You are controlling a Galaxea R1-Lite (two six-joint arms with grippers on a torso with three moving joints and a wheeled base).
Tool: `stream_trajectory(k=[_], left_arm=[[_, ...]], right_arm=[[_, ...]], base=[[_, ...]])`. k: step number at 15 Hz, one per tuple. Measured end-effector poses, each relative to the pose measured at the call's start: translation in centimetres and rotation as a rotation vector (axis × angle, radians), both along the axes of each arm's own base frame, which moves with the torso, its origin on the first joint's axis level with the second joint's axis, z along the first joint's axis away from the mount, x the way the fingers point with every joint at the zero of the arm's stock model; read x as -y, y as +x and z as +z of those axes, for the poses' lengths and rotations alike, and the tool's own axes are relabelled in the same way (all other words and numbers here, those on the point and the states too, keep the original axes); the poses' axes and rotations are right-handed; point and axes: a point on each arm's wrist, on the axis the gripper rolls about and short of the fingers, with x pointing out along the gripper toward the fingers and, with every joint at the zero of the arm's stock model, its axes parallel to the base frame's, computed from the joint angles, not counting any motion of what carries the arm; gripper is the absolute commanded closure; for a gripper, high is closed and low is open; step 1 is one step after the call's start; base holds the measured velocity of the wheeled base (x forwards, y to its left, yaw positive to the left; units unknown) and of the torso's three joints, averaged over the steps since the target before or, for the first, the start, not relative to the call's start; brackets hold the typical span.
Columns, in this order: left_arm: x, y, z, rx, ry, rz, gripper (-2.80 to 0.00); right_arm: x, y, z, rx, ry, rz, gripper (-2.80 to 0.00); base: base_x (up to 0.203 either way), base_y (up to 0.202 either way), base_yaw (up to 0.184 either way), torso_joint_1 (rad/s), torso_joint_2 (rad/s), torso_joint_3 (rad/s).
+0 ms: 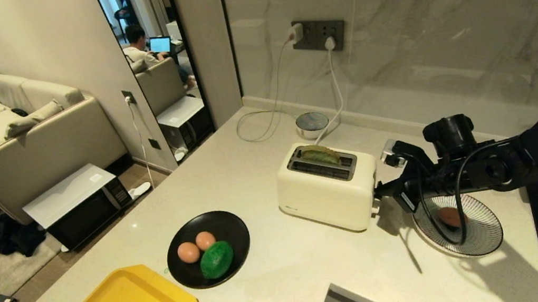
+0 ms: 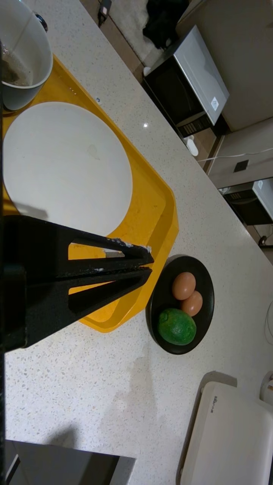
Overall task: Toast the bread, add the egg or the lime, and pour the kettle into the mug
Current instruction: Use a bread toaster
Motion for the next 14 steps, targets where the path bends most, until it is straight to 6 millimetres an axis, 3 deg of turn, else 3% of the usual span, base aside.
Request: stream_trajectory(k=[8, 14], left_arm=[[0.0, 0.0, 0.0, 0.0, 0.001, 0.0, 0.0], [0.0, 0.0, 0.0, 0.0, 0.001, 0.0, 0.0]], right_arm=[[-0.1, -0.2, 0.4, 0.009, 0.002, 0.003, 0.0], [0.1, -1.2, 2.4, 0.001, 0.004, 0.004, 0.0]], base=[[0.0, 0.0, 0.0, 0.0, 0.0, 0.0], [0.0, 0.0, 0.0, 0.0, 0.0, 0.0]])
